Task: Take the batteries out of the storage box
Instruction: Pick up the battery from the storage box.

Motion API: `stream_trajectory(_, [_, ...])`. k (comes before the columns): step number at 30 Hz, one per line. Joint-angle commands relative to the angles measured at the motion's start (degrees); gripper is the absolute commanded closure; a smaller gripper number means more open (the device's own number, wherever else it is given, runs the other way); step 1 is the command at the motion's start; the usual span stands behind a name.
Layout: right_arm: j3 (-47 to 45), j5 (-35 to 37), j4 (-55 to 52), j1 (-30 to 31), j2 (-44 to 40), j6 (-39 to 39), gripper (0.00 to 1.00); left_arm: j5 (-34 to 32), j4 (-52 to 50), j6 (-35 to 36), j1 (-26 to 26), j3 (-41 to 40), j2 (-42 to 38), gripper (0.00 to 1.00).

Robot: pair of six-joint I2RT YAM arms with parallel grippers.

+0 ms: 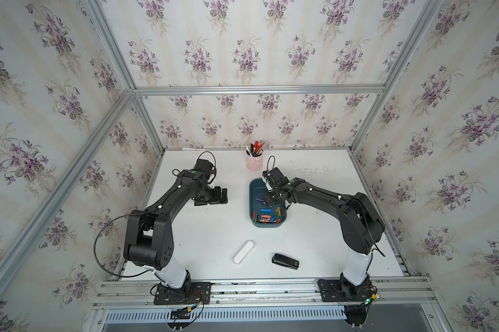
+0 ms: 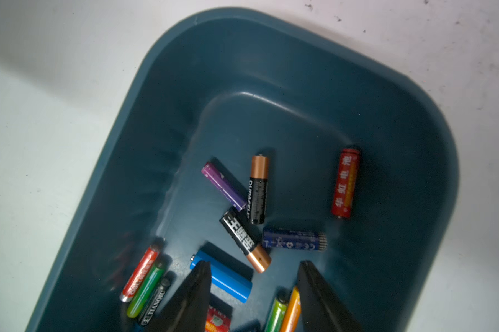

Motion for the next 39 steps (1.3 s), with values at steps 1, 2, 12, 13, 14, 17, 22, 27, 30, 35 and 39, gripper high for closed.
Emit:
stream_trajectory(1, [1.2, -1.5, -0.8, 0.2, 1.6, -1.0, 0.50, 1.7, 1.3, 0.8, 0.3, -0.4, 0.3, 0.02])
stream_trajectory(2, [1.5, -1.8, -0.8, 0.3, 2.2, -1.0, 0.51, 1.9, 1.2, 0.9, 0.4, -0.5, 0.4, 0.02])
stream_trajectory(12, [3.2, -2.6, -1.5, 0.7, 6.1, -1.7, 0.58, 2.7, 1.5, 1.0, 0.9, -0.8, 1.1, 0.02])
stream_trajectory(13, [3.2, -2.6, -1.5, 0.7, 6.3, -1.7, 0.58, 2.7, 1.6, 1.0, 0.9, -0.9, 1.2, 0.02])
stream_trajectory(14, [3.2, -2.7, -1.5, 0.7, 6.4, -1.7, 0.59, 2.7, 1.7, 1.1, 0.8, -1.0, 1.2, 0.02])
stream_trajectory(17, [3.0, -2.0, -1.4, 0.7, 6.8, -1.5, 0.61, 2.6, 1.6, 1.2, 0.9, -1.1, 1.3, 0.02])
stream_trajectory(22, [2.8, -1.0, -1.0, 0.7, 7.1, -1.3, 0.65, 2.9, 1.8, 1.1, 1.0, -1.1, 1.4, 0.02])
stream_trajectory(27, [2.9, -1.0, -1.0, 0.7, 7.7, -1.4, 0.70, 3.1, 1.7, 1.2, 0.9, -0.9, 1.5, 0.02])
stream_trajectory(30, [3.1, -0.8, -1.0, 0.7, 7.8, -1.3, 0.72, 3.2, 1.6, 1.1, 0.9, -0.9, 1.4, 0.02])
stream_trajectory(35, [3.1, -1.0, -0.8, 0.7, 8.4, -1.5, 0.75, 3.5, 1.5, 1.0, 0.9, -0.9, 1.2, 0.02])
stream_trajectory(39, [3.3, -1.2, -0.9, 0.7, 9.0, -1.5, 0.76, 3.8, 1.1, 1.3, 0.9, -0.7, 1.1, 0.03])
